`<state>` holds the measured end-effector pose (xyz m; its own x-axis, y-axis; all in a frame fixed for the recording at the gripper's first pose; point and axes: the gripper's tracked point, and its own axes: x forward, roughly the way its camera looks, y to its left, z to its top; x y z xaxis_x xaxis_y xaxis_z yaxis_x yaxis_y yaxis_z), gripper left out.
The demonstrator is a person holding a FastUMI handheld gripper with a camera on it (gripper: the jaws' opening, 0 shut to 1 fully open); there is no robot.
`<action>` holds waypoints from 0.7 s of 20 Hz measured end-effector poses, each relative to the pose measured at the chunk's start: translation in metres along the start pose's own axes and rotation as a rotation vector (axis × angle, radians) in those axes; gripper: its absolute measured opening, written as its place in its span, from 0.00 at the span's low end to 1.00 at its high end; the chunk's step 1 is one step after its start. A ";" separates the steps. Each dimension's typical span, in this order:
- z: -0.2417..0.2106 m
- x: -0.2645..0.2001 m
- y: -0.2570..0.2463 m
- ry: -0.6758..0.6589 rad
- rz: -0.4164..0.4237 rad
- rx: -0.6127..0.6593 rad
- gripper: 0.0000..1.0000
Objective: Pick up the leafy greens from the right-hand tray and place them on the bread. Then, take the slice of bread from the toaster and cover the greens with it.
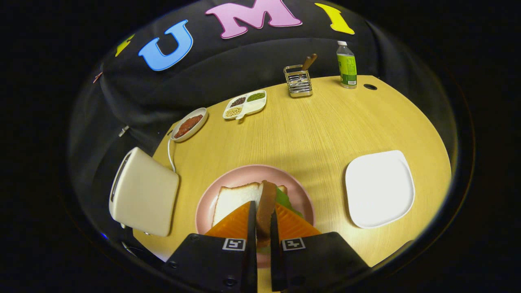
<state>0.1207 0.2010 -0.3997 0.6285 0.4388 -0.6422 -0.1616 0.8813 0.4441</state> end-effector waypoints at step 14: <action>0.011 -0.011 -0.031 -0.032 -0.157 -0.253 0.99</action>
<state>0.1271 0.1671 -0.3991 0.6837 0.2914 -0.6690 -0.2426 0.9554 0.1682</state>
